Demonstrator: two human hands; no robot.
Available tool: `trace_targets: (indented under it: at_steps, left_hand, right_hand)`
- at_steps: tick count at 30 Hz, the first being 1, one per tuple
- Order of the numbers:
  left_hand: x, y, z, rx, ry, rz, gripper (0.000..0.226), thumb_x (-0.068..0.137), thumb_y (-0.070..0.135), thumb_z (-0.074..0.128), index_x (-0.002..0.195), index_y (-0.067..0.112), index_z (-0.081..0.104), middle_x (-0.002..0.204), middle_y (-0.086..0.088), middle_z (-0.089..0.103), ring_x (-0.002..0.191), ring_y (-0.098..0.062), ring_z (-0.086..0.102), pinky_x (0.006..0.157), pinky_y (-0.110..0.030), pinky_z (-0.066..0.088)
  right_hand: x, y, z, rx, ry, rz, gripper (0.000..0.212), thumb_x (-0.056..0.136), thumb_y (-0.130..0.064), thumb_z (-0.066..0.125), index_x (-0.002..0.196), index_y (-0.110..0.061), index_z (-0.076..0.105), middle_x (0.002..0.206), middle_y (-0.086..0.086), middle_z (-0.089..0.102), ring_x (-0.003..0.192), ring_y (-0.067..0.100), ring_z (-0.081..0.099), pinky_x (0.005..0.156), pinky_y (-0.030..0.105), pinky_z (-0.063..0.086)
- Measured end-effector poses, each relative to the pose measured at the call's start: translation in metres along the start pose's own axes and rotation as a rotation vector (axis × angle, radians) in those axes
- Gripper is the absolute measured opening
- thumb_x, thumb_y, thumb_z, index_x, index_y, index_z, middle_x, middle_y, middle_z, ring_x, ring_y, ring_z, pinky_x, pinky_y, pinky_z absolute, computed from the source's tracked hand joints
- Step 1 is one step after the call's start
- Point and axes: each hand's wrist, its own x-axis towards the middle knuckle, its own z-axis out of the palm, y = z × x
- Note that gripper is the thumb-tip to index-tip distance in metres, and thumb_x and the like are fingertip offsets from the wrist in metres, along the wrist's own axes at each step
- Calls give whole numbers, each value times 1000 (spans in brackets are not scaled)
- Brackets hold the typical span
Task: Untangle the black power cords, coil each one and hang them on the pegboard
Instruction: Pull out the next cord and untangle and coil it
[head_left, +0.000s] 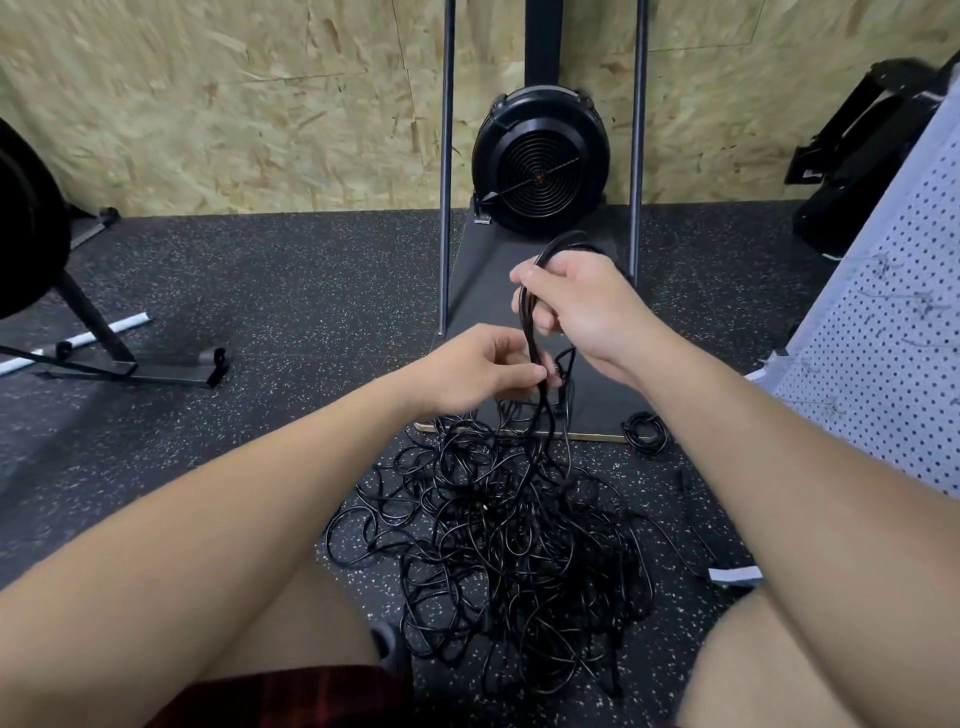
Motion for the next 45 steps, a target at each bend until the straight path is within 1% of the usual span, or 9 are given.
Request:
trace_targets:
  at_steps: [6,9,13,17,25,29,35,39,45]
  left_hand:
    - [1,3,3,40,-17,2,19,115,8,53,124,-4,63,124,-16,79,112,-23,77,110,-51,57]
    - [4,0,3,-8,11,-26,18,116,9,49,122,-3,61,123,-18,79,122,-32,75,113,-58,54]
    - [5,-2,2,50,27,5,14,116,12,46,115,10,60,116,-11,81,121,-31,74,111,-57,55]
    - [5,9,3,-58,181,44,23,113,-2,32,115,7,53,101,-16,74,105,-36,79,87,-47,65]
    - [6,26,-8,-201,339,127,22,112,-2,34,121,6,53,91,-8,63,85,-30,75,81,-48,63]
    - [5,22,-16,-213,345,126,20,113,1,37,122,4,55,96,-11,66,90,-33,79,79,-47,62]
    - [6,16,-33,-227,404,78,29,117,8,36,137,5,56,111,-14,77,93,-29,79,69,-37,57]
    - [10,1,-35,-187,291,13,35,107,4,50,138,11,62,91,-11,71,74,-23,61,72,-37,44]
    - [7,2,-7,-219,16,26,31,97,5,73,128,9,76,83,2,58,72,-13,43,67,-28,33]
  right_hand:
    - [3,7,-4,7,14,37,31,108,-29,66,100,-1,78,81,23,72,68,22,56,75,41,52]
    - [4,11,-9,-15,-10,42,19,104,-11,62,100,-4,80,101,30,77,74,20,62,77,38,55]
    - [1,14,-14,-57,-40,40,21,100,-1,61,105,-8,80,101,14,81,78,16,67,77,35,59]
    - [-4,13,-20,-243,-44,90,34,100,1,63,123,-19,77,112,-4,79,79,7,72,74,26,56]
    - [-34,48,-11,-513,-643,288,24,101,-26,79,124,-21,73,115,0,80,87,6,74,83,33,64]
    - [-38,65,-6,-550,-583,234,10,106,-24,69,111,-19,77,99,0,83,93,14,80,96,45,64]
    - [-34,30,-14,-604,-313,68,21,109,-18,61,96,-18,78,88,-8,82,79,14,76,82,42,64]
    - [-29,-4,-14,-391,-54,-37,20,112,-26,56,105,-22,75,88,-3,79,67,10,60,57,24,48]
    - [-26,-24,-6,-108,18,-189,22,114,-16,53,116,-9,74,82,2,70,69,19,52,64,25,52]
